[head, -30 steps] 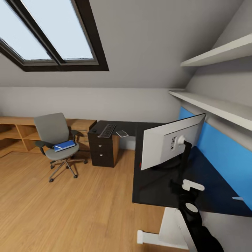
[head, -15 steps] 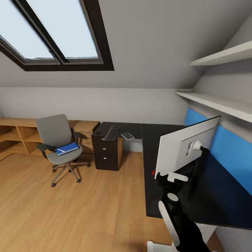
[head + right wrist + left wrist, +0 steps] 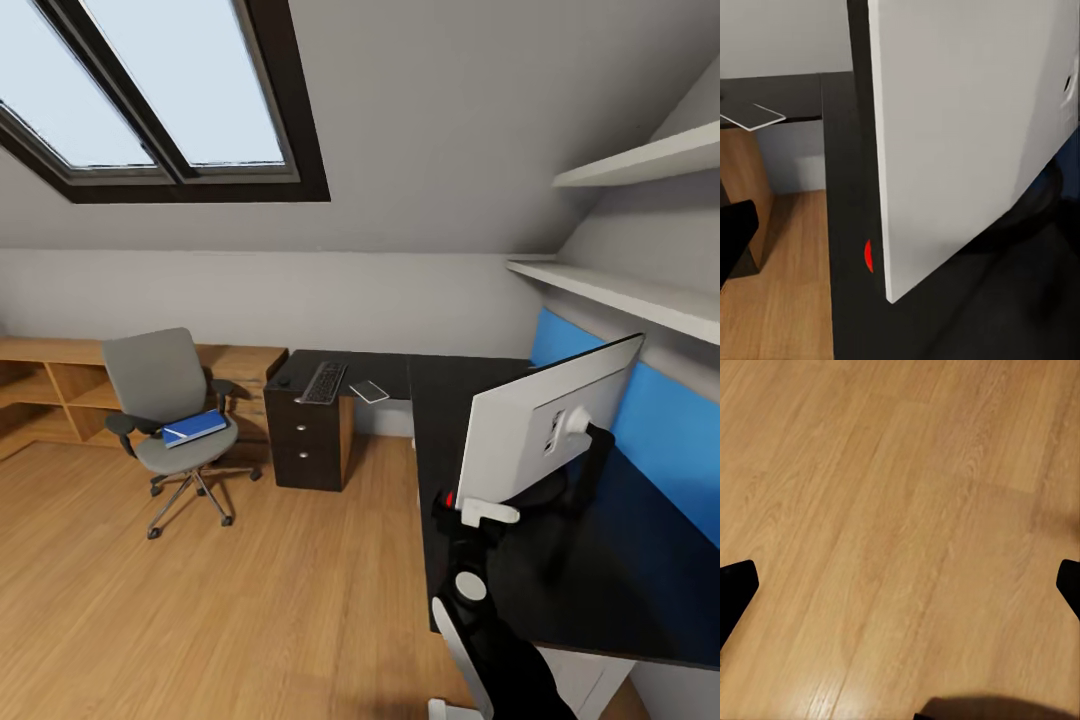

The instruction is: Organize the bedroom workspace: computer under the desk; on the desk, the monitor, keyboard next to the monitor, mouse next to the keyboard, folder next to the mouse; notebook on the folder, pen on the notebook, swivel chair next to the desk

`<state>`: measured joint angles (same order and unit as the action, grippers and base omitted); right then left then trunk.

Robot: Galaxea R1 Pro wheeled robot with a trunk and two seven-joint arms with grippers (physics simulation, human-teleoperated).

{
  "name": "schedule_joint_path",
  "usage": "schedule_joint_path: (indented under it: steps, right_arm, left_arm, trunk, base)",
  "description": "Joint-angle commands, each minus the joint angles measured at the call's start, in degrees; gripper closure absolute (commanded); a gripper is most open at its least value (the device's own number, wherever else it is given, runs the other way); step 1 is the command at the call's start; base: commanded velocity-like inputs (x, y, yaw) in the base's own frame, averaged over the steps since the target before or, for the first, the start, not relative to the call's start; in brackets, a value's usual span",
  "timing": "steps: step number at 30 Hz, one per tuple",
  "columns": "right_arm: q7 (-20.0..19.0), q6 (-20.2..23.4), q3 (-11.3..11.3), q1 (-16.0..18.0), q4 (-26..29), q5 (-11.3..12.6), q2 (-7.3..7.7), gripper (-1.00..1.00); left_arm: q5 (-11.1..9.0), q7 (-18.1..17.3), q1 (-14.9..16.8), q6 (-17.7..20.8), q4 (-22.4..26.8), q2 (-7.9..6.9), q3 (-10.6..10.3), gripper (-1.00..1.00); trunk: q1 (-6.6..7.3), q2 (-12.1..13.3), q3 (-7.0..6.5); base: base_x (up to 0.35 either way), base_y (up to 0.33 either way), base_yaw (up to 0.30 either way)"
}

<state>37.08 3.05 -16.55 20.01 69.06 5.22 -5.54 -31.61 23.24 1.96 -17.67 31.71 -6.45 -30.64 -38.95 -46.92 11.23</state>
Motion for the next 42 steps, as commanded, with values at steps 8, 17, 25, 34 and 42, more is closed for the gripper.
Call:
schedule_joint_path:
  steps: [8,17,25,34,42]
  right_arm:
    - [4.55,-2.03,-0.94,-0.06,0.46,-5.16,0.00,-1.00]
    - [4.93,-2.21,-1.29,-0.06,0.39,-6.63,0.00,-1.00]
    - [5.58,-2.41,-1.22,-0.06,0.38,-6.93,-0.01,-1.00]
    - [8.06,-2.43,-1.13,-0.06,0.37,-6.97,0.07,-1.00]
    - [8.77,-2.43,-1.00,-0.06,0.37,-6.93,0.02,-1.00]
  left_arm:
    - [-0.39,-0.04,0.06,-0.22,0.00,-0.02,-0.80,-1.00]
    - [-0.30,-0.12,0.06,-0.36,-1.18,0.28,-0.83,-1.00]
    - [-0.23,-0.12,0.06,-0.42,-1.21,0.29,-0.83,-1.00]
    - [-0.23,-0.12,0.06,-0.43,-1.22,0.30,-0.83,-1.00]
    - [-0.28,-0.12,0.06,-0.40,-1.22,0.30,-0.83,-1.00]
  trunk:
    - [-0.01,-0.07,0.09]
    - [-0.01,-0.07,0.09]
    - [-0.01,-0.07,0.09]
    - [-0.01,-0.07,0.09]
    - [-0.01,-0.07,0.09]
  base:
    - [0.031,0.006,0.000]
    - [0.166,0.060,0.000]
    - [0.112,0.102,0.000]
    - [0.018,0.016,0.000]
    - [0.002,0.002,0.000]
